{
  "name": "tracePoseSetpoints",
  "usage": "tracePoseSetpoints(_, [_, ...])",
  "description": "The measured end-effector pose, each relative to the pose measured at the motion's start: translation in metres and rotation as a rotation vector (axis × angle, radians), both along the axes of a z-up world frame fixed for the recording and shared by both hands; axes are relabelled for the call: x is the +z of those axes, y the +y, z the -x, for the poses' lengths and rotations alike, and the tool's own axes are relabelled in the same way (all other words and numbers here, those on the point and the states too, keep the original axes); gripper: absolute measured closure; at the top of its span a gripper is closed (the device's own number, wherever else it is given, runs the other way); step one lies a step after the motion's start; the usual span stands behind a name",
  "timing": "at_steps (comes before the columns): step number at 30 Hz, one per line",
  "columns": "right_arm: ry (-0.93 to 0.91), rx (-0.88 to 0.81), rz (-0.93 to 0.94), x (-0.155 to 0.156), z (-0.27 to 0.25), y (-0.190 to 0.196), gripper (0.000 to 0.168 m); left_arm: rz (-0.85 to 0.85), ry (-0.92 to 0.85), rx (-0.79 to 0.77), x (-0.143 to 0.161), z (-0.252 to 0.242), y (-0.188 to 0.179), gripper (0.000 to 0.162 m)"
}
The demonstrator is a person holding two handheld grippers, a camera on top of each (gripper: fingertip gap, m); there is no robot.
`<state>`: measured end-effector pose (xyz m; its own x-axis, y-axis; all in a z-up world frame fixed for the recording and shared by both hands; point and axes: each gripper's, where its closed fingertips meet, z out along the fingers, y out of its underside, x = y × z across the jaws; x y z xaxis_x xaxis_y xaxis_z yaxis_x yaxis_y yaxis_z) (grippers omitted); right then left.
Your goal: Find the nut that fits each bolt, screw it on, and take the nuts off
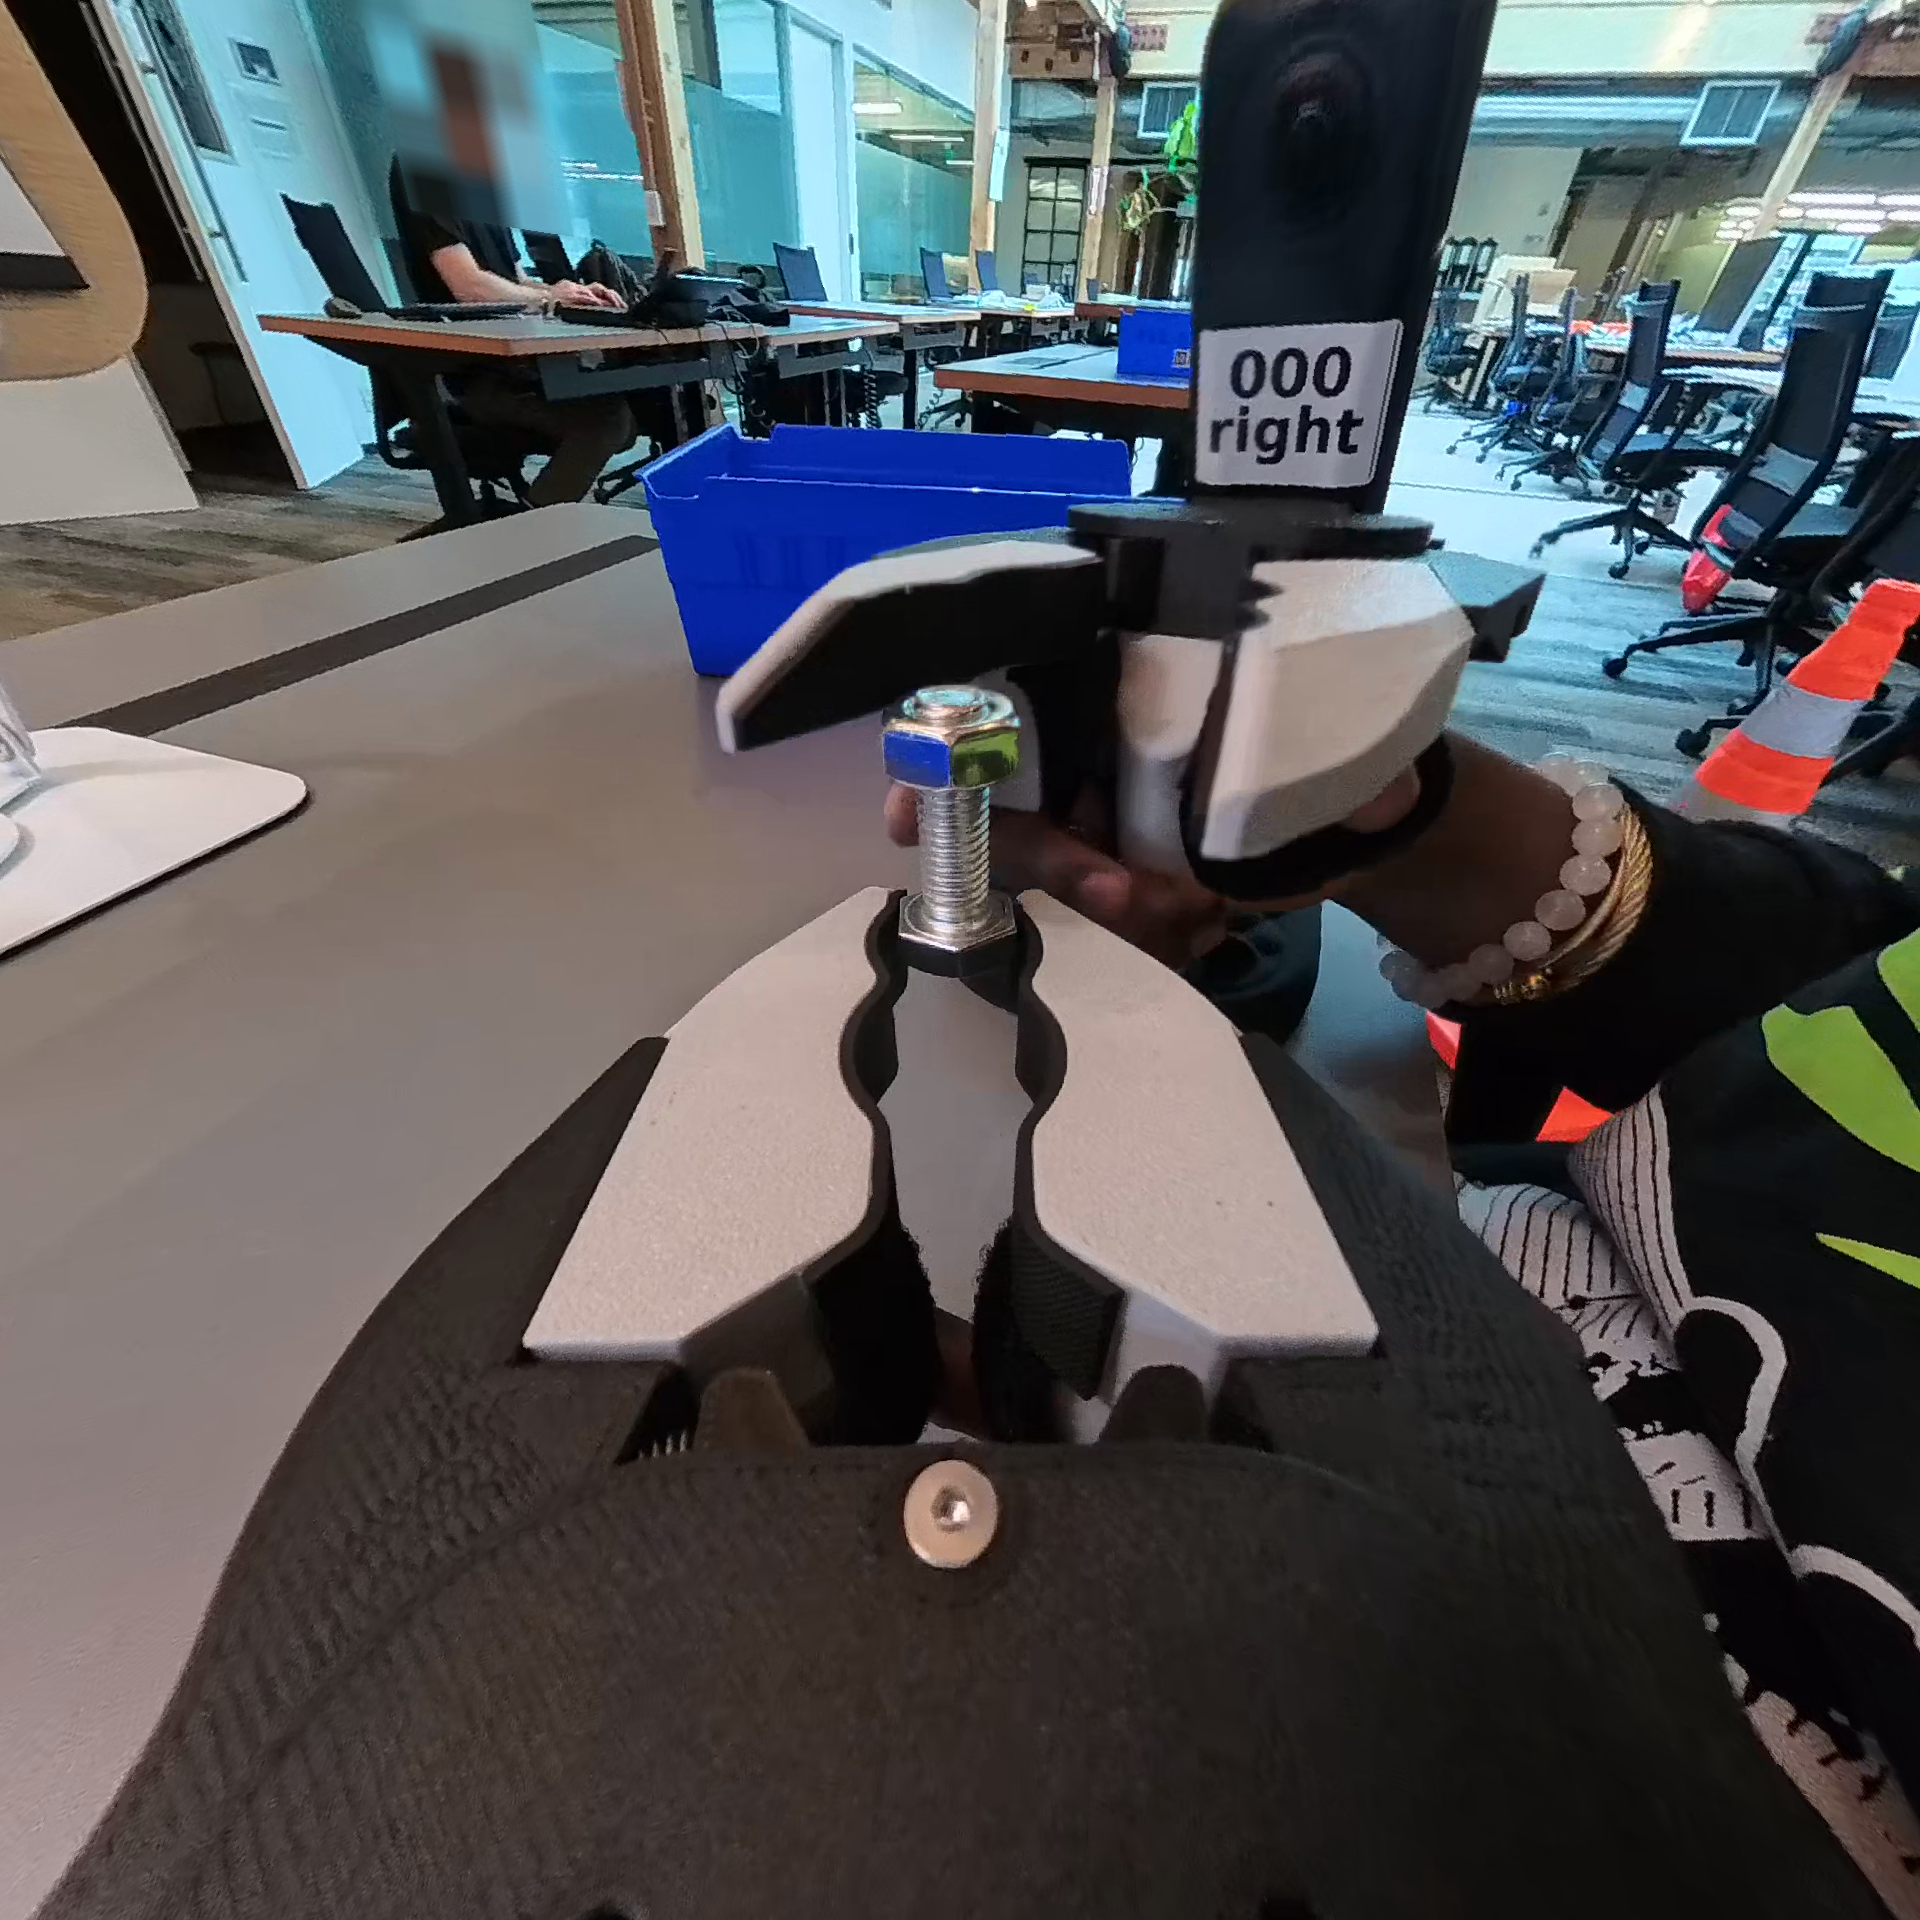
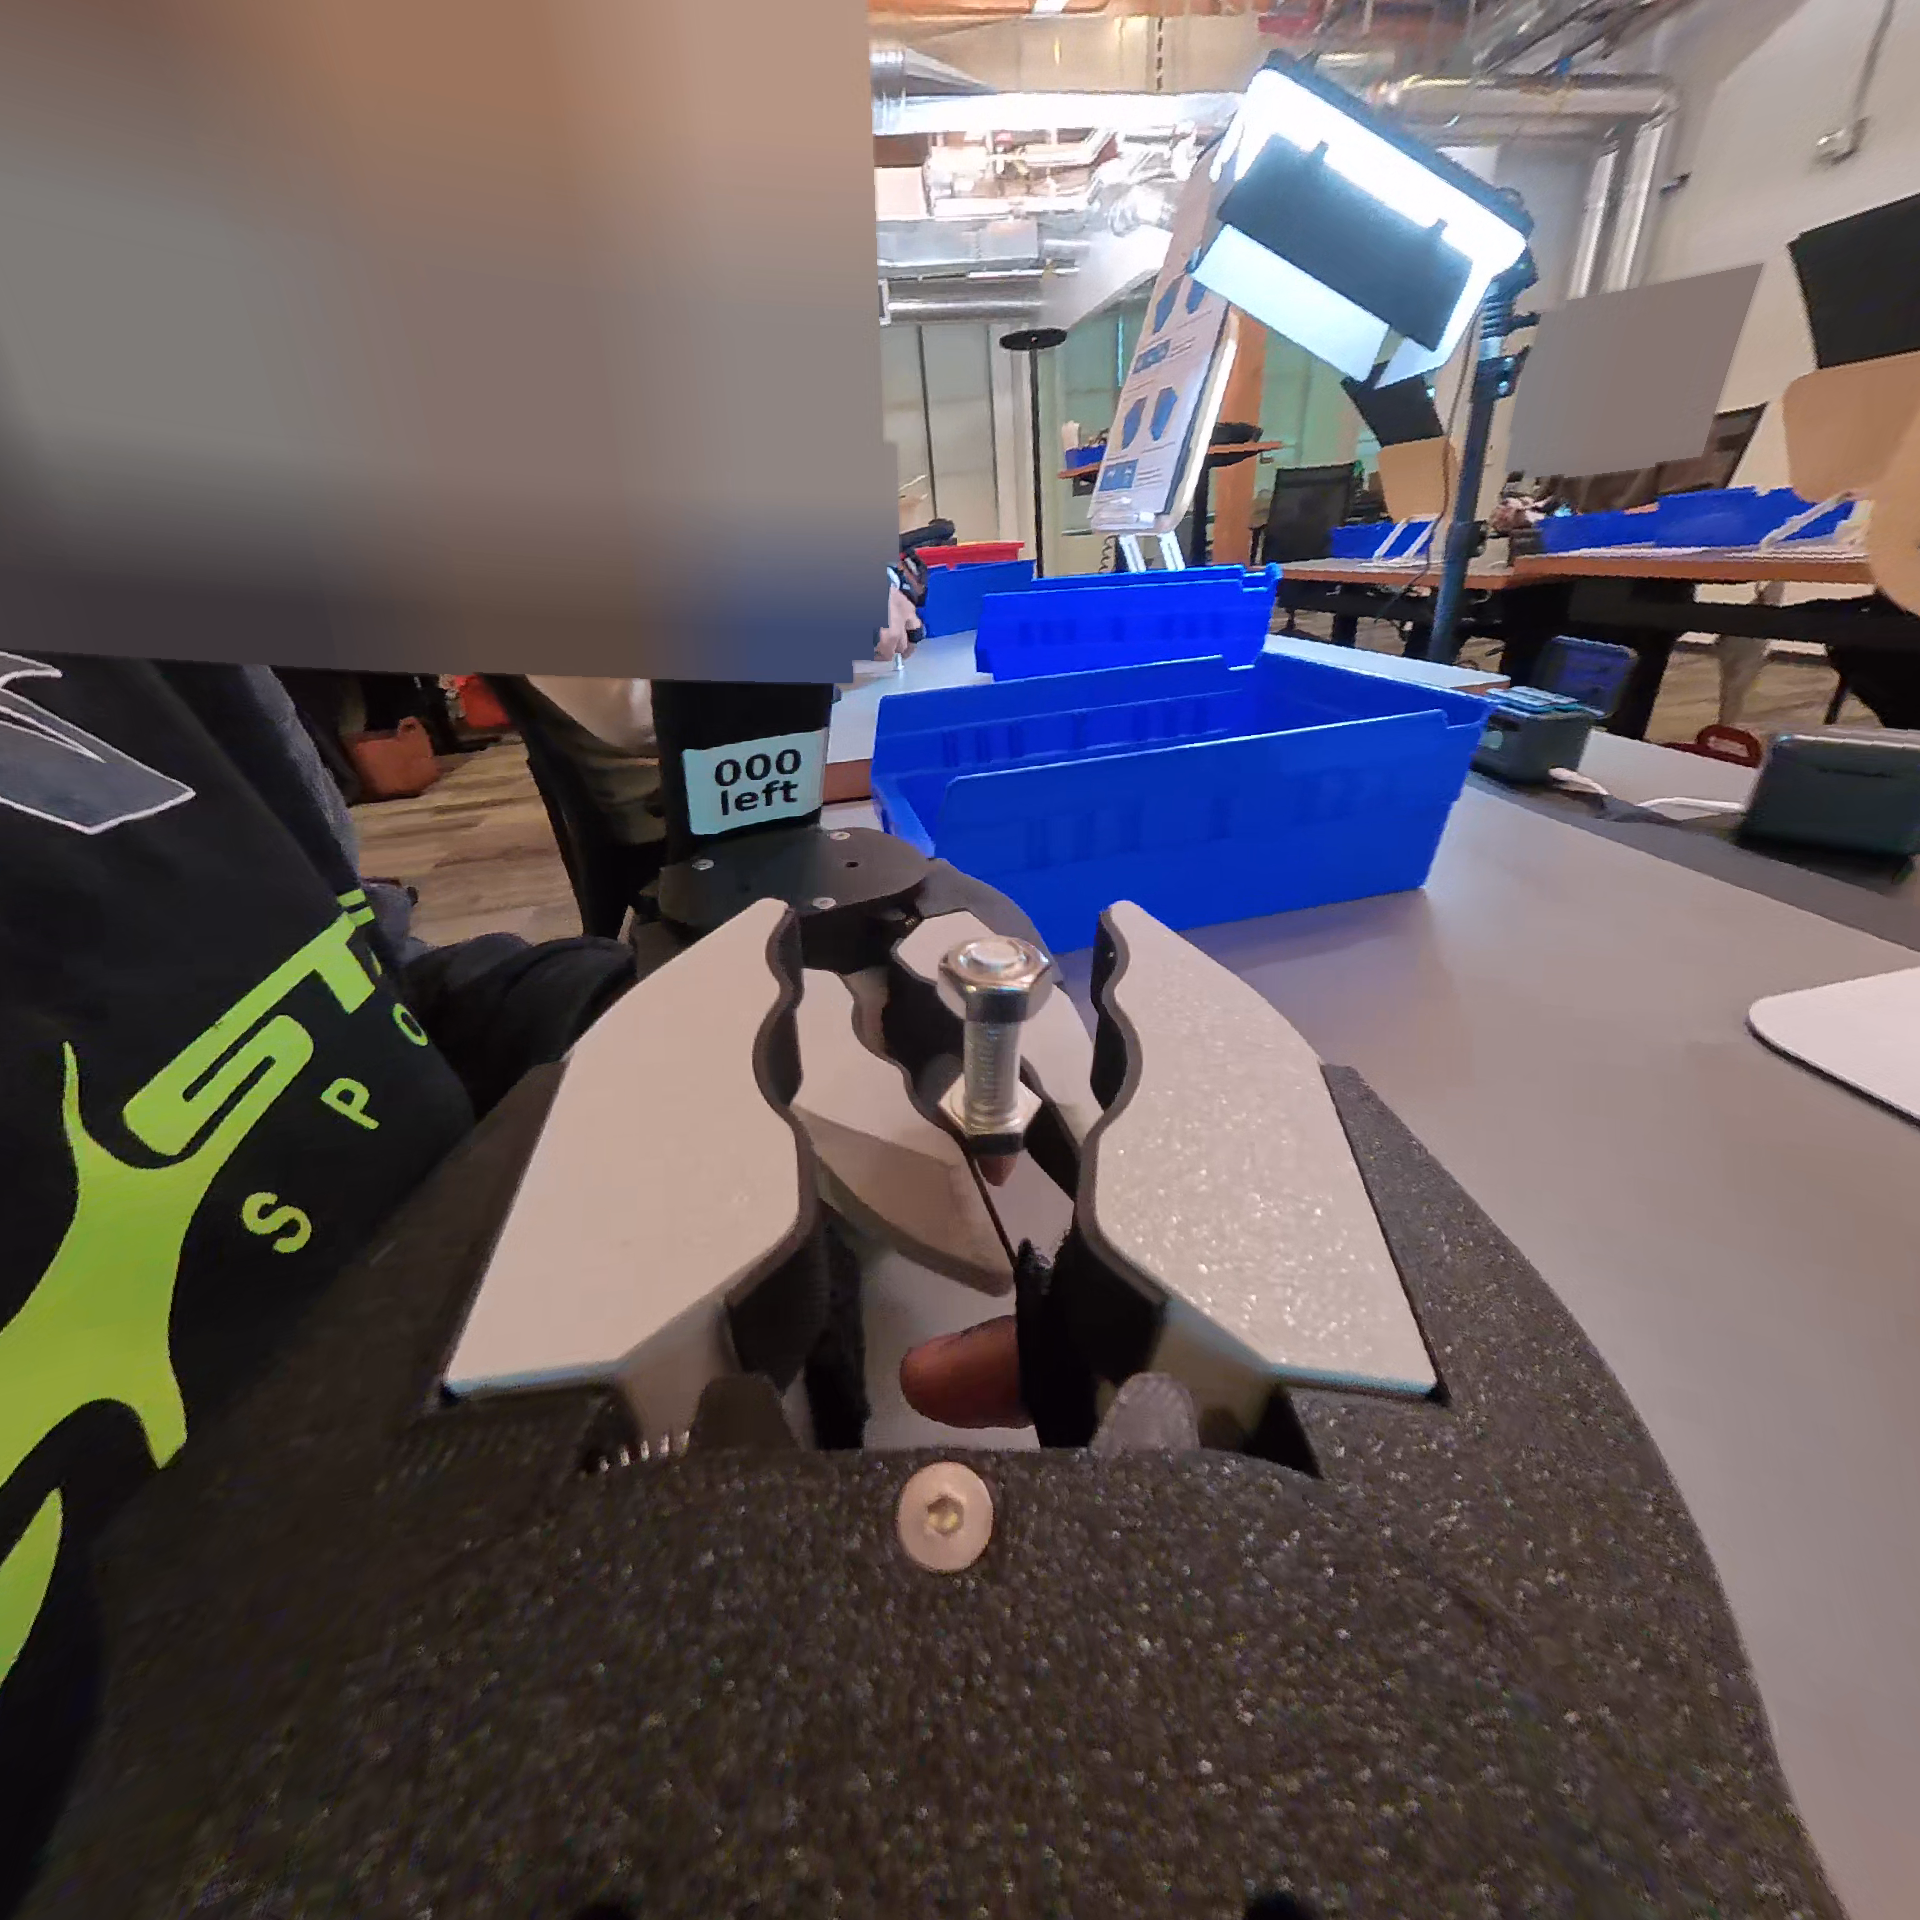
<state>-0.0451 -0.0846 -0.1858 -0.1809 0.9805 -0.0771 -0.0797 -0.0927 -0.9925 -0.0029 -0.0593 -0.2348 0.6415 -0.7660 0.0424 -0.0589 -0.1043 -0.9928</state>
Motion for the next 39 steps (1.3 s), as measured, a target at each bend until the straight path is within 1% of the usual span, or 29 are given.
tracePoseSetpoints(2, [-0.003, 0.007, -0.016, 0.0, 0.0, -0.003, 0.117, 0.001, -0.003, 0.006, 0.0, 0.001, 0.001, 0.144])
tracePoseSetpoints(5, [-0.005, -0.021, -0.028, 0.001, -0.01, 0.003, 0.125, 0.004, -0.02, 0.023, 0.002, 0.004, 0.002, 0.144])
tracePoseSetpoints(6, [-0.004, -0.029, -0.028, 0.001, -0.015, 0.005, 0.133, 0.004, -0.022, 0.025, 0.002, 0.004, 0.003, 0.144])
tracePoseSetpoints(8, [0.011, -0.01, -0.019, 0.003, -0.027, 0.005, 0.154, 0.004, -0.023, 0.031, 0.002, 0.005, 0.003, 0.144])
tracePoseSetpoints(10, [0.026, -0.016, -0.001, 0.005, -0.032, 0.007, 0.155, 0.005, -0.022, 0.027, 0.002, 0.004, 0.003, 0.144])
tracePoseSetpoints(12, [0.023, -0.054, -0.007, 0.003, -0.03, 0.013, 0.15, 0.003, -0.018, 0.022, 0.002, 0.004, 0.002, 0.144])
tracePoseSetpoints(14, [0.032, -0.075, -0.004, 0.004, -0.024, 0.014, 0.134, 0.002, -0.015, 0.016, 0.002, 0.003, 0.002, 0.144])
tracePoseSetpoints(16, [0.031, -0.059, 0.008, 0.003, -0.015, 0.011, 0.12, 0.0, -0.014, 0.007, 0.002, 0.002, 0.0, 0.144])
tracePoseSetpoints(18, [0.019, -0.04, 0.008, 0.001, -0.006, 0.007, 0.115, 0.0, -0.007, -0.002, 0.001, 0.0, -0.001, 0.144])
tracePoseSetpoints(23, [-0.008, 0.005, -0.013, -0.003, 0.001, -0.004, 0.115, -0.001, -0.006, -0.002, 0.001, 0.0, -0.001, 0.144])
tracePoseSetpoints(25, [-0.018, -0.003, -0.026, -0.003, -0.003, -0.003, 0.119, -0.001, -0.012, 0.008, 0.002, 0.002, 0.001, 0.144])
tracePoseSetpoints(26, [-0.022, -0.015, -0.032, -0.004, -0.007, 0.0, 0.123, -0.001, -0.013, 0.01, 0.002, 0.002, 0.001, 0.144])
tracePoseSetpoints(27, [-0.023, -0.027, -0.035, -0.004, -0.012, 0.003, 0.131, -0.001, -0.014, 0.009, 0.002, 0.002, 0.001, 0.144])
tracePoseSetpoints(28, [-0.021, -0.035, -0.034, -0.004, -0.018, 0.006, 0.139, -0.003, -0.013, 0.009, 0.002, 0.002, 0.001, 0.144])
tracePoseSetpoints(29, [-0.012, -0.028, -0.03, -0.002, -0.024, 0.007, 0.151, -0.003, -0.013, 0.014, 0.002, 0.003, 0.001, 0.144])
tracePoseSetpoints(31, [0.008, -0.007, -0.011, 0.0, -0.032, 0.007, 0.156, 0.005, -0.018, 0.018, 0.002, 0.003, 0.002, 0.144])
tracePoseSetpoints(33, [0.004, -0.024, -0.014, -0.001, -0.032, 0.009, 0.155, 0.004, -0.016, 0.016, 0.002, 0.003, 0.002, 0.144])
tracePoseSetpoints(34, [0.003, -0.04, -0.02, -0.001, -0.029, 0.011, 0.151, 0.003, -0.013, 0.014, 0.001, 0.003, 0.002, 0.144])
tracePoseSetpoints(37, [0.015, -0.05, -0.011, -0.001, -0.018, 0.01, 0.125, 0.001, -0.007, 0.004, 0.001, 0.001, 0.0, 0.144])
tracePoseSetpoints(39, [0.011, -0.03, 0.005, -0.003, -0.009, 0.007, 0.119, 0.001, -0.004, -0.005, 0.0, 0.0, -0.001, 0.144])
